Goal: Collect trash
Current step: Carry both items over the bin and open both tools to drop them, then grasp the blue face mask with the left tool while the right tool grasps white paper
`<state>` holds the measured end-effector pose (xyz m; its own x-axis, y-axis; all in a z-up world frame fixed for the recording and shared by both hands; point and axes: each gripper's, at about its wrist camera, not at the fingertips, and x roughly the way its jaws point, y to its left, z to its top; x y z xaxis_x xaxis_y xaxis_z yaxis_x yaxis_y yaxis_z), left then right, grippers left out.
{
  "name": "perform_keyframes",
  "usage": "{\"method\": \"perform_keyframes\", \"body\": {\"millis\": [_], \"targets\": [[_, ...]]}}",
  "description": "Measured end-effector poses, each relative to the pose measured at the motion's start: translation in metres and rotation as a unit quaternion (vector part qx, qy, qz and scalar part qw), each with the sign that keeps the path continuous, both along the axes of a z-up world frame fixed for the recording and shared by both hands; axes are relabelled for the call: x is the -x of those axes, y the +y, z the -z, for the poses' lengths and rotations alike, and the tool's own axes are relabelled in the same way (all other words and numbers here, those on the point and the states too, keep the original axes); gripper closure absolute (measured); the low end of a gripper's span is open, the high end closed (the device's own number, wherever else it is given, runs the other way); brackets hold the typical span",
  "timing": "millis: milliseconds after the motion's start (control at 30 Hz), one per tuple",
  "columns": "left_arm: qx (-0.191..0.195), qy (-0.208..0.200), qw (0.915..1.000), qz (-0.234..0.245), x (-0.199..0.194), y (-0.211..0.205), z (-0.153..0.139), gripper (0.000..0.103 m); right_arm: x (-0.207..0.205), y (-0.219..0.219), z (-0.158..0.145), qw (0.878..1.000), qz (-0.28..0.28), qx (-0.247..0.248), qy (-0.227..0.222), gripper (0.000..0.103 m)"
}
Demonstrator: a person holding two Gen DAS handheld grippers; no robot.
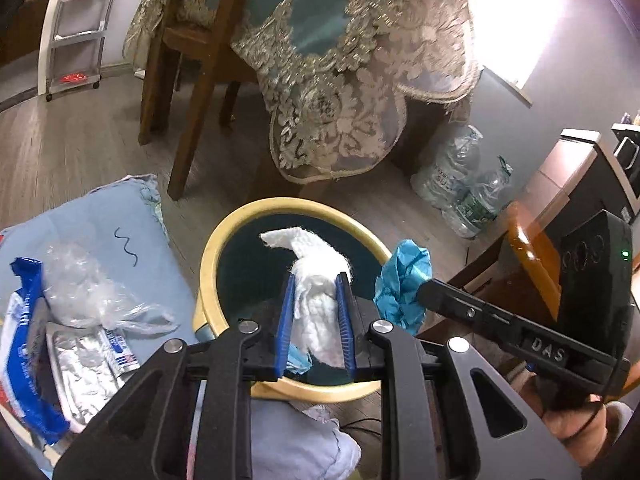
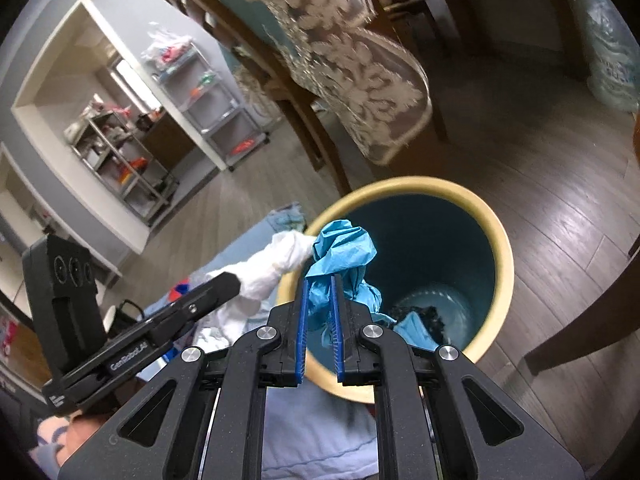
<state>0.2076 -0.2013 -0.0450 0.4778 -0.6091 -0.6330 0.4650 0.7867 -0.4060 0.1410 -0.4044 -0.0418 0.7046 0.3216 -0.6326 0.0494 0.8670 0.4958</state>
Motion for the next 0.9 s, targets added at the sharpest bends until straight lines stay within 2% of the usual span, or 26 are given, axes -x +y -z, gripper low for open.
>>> {"method": "perform_keyframes", "body": {"millis": [167,400,600,767,900], "targets": [[-0.004,0.007,0.9999,-0.014,-0.002,0.009,0.008,0.05,-0.005,-0.007,0.015,0.999,0.014,0.001,0.031,0.089],[-0.001,-0.029,0.9989,-0.036,0.012,0.038,-0.018,0.026,-0.002,0.003,0.008,1.0,0.007,0.001,0.018,0.066],[-0.019,-0.069,0.9952,-0.067,0.035,0.075,-0.043,0.015,0.002,0.022,-0.001,1.0,-0.01,0.0,0.001,0.05],[-0.04,-0.086,0.9889,-0.114,0.06,0.125,-0.051,0.01,0.003,0.04,0.0,0.999,-0.035,0.006,0.0,0.047],[-0.054,-0.081,0.9812,-0.167,0.078,0.174,-0.05,0.008,0.002,0.053,0.002,0.999,-0.052,0.006,0.001,0.045]]}}
